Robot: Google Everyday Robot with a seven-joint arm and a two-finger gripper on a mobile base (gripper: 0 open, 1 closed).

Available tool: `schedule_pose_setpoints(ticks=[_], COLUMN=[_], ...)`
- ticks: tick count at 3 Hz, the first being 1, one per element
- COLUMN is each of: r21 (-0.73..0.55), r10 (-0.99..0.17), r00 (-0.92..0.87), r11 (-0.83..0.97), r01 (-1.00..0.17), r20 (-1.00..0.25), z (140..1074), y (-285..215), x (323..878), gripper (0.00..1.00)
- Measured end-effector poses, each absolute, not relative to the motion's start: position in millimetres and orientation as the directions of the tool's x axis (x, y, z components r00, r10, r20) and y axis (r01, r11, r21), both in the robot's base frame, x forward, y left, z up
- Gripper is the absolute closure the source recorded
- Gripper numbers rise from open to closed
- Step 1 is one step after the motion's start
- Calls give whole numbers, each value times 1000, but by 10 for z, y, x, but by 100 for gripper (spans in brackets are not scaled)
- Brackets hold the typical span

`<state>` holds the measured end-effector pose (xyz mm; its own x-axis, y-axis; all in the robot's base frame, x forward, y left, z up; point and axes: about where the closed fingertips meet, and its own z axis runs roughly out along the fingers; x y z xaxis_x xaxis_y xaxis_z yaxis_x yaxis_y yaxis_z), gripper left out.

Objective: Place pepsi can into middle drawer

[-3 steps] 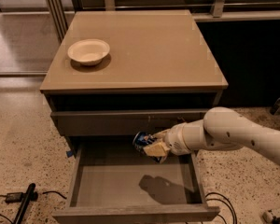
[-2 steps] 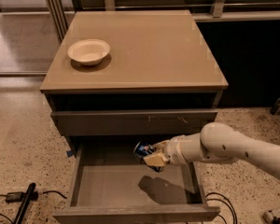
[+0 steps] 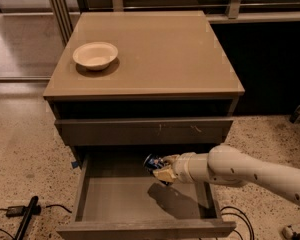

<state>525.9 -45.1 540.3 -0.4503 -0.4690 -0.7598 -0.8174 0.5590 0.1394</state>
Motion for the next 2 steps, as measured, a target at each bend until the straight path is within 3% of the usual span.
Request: schedule_pose_setpoints(ticks=[2], r21=[136], r10=[-457], r00=[-460], r11=[581], r01=[-803], r20=[-761], z=[5242], y=[-423], x=[5298], gripper=[100])
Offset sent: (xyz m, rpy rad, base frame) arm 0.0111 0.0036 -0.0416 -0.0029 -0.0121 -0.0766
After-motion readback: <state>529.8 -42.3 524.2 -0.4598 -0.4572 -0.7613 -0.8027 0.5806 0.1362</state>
